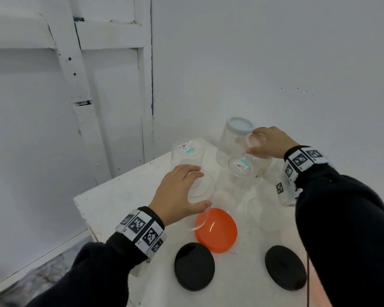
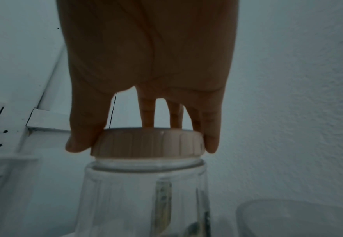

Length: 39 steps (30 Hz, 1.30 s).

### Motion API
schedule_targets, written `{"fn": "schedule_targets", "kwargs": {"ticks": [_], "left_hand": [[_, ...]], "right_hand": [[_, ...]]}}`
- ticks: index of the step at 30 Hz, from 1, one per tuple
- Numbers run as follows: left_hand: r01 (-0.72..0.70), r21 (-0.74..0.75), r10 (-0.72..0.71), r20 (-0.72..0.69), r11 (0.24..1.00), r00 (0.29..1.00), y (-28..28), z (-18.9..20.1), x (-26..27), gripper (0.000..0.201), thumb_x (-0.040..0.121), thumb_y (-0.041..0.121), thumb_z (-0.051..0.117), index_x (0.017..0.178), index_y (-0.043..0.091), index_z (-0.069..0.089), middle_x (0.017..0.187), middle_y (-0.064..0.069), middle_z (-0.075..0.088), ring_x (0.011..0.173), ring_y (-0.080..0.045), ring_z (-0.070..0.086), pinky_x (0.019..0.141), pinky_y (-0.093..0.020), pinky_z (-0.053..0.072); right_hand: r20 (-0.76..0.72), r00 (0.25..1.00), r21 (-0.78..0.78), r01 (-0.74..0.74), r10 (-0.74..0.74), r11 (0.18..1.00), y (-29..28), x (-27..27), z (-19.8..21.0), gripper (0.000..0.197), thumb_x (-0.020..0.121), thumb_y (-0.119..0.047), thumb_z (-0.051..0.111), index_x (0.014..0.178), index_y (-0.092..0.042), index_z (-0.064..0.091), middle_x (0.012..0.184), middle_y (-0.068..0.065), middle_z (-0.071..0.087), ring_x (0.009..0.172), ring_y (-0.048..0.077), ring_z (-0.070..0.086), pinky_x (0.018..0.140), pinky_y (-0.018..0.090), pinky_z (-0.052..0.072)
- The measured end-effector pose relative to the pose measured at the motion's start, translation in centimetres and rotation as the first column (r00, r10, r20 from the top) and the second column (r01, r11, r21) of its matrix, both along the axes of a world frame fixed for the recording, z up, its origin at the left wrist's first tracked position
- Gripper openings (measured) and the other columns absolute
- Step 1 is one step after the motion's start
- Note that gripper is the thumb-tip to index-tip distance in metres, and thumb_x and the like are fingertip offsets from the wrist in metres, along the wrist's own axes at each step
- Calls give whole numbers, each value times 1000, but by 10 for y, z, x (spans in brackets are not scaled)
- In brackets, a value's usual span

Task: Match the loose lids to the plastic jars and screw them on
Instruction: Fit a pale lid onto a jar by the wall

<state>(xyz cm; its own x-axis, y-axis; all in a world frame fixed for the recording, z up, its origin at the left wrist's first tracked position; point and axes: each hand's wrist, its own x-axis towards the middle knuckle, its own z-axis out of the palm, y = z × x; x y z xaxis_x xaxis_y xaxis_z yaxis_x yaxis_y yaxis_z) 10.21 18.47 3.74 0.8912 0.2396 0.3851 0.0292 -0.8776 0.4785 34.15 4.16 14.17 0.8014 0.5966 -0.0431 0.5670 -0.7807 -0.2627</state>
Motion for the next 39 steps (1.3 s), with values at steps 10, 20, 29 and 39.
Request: {"fn": "schedule_targets", "kwargs": {"ticks": [10, 20, 29, 39], "left_hand": [[-13, -2, 13, -12, 1000, 1000, -1, 1, 0, 79, 65, 71, 42, 129, 24, 48, 140, 11, 40, 130, -6, 28, 105, -27, 26], [-7, -9, 7, 21, 1000, 1000, -1, 0, -1, 78, 65, 70, 46, 126, 22, 52, 136, 8, 44, 127, -9, 34, 105, -30, 31], [-2, 2, 2, 40, 1000, 999, 5, 3, -2, 82, 64, 71, 44, 124, 18, 54, 136, 5, 46, 127, -13, 37, 104, -28, 28], [-14, 97, 18, -48, 995, 999, 0, 16, -7, 73, 73, 62, 62, 129, 17, 51, 144, 0, 41, 133, -20, 34, 112, -53, 19]], "right_hand": [[45, 998, -72, -31, 35, 997, -1, 2, -1, 68, 83, -42, 65, 138, -11, 42, 142, 16, 35, 130, 29, 36, 106, 38, 30], [41, 999, -21, -29, 30, 999, -7, -2, 5, 58, 84, -35, 65, 133, -9, 47, 140, 13, 38, 127, 26, 40, 98, 32, 33], [157, 984, 136, -107, 85, 985, -57, -55, 69, 51, 86, -40, 62, 130, -18, 49, 134, 4, 46, 118, 19, 48, 91, 27, 34], [89, 995, 109, 30, -40, 994, -155, -158, 87, 41, 84, -43, 62, 120, -24, 57, 123, -8, 55, 106, 11, 55, 90, 27, 43]]}}
